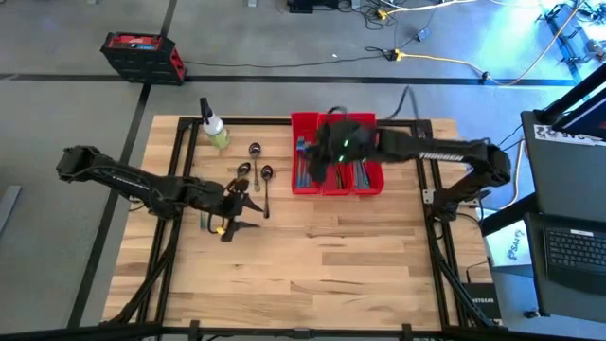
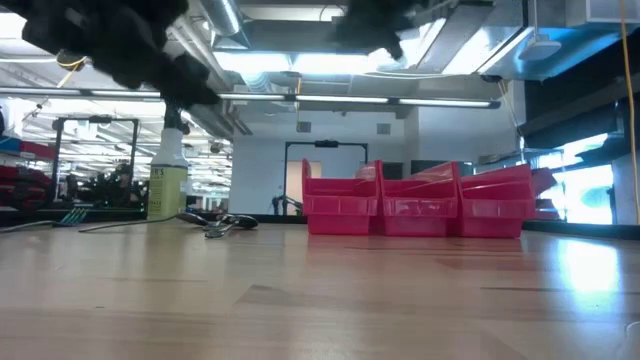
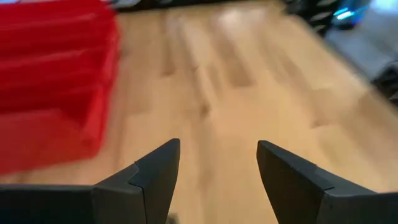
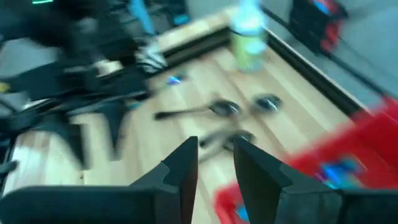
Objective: Sort silverware
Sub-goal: Put the black spoon into the middle red silverware bin
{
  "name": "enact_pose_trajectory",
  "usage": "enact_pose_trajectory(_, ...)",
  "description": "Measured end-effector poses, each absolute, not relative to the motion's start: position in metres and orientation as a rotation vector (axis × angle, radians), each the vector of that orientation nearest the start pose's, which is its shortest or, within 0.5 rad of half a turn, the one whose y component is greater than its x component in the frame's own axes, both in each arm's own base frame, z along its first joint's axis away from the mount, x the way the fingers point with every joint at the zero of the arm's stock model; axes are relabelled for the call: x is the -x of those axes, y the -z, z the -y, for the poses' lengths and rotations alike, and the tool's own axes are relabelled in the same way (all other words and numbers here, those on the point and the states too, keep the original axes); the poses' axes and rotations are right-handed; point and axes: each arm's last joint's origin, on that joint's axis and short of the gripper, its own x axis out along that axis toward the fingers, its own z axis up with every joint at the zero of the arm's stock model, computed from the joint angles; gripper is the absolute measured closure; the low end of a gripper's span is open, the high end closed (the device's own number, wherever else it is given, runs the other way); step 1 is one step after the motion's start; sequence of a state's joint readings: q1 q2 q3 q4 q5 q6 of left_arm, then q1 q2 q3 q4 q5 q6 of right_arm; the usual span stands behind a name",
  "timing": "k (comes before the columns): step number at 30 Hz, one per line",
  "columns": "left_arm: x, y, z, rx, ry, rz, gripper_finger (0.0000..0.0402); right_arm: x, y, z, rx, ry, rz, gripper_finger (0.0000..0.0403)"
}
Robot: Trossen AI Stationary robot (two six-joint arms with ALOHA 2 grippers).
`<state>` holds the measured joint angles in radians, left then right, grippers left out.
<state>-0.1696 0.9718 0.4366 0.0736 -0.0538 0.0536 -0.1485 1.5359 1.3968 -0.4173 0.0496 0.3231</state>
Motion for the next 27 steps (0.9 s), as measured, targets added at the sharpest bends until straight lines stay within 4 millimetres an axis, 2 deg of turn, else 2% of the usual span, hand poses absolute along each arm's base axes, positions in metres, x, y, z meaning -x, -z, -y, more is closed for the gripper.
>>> enact_pose_trajectory(4,-0.197,-0.203,0.028,-0.109,-0.003,-0.472,0.0200,-0.370,-0.324,0.016,-0.201,0.237,-0.479,0.0318)
enact_pose_trajectory(8,-0.196,-0.204,0.031,-0.107,0.096,-0.467,0.0200,-0.403,-0.280,-0.015,-0.029,0.155,-0.542,0.0347)
enact_pose_trajectory(12,-0.192,-0.198,0.031,-0.111,0.122,-0.530,0.0200,-0.425,-0.233,-0.031,-0.029,0.139,-0.605,0.0391)
enact_pose_trajectory(16,-0.186,-0.184,0.030,-0.100,0.122,-0.585,0.0211,-0.441,-0.200,-0.036,-0.076,0.158,-0.609,0.0398)
enact_pose_trajectory(19,-0.179,-0.169,0.029,-0.071,0.115,-0.627,0.0239,-0.450,-0.182,-0.043,-0.054,0.126,-0.590,0.0401)
enact_pose_trajectory(23,-0.171,-0.152,0.029,-0.021,0.119,-0.642,0.0302,-0.456,-0.163,-0.053,0.031,0.074,-0.584,0.0402)
enact_pose_trajectory(27,-0.169,-0.147,0.028,0.013,0.112,-0.608,0.0370,-0.465,-0.160,-0.064,0.171,0.039,-0.609,0.0402)
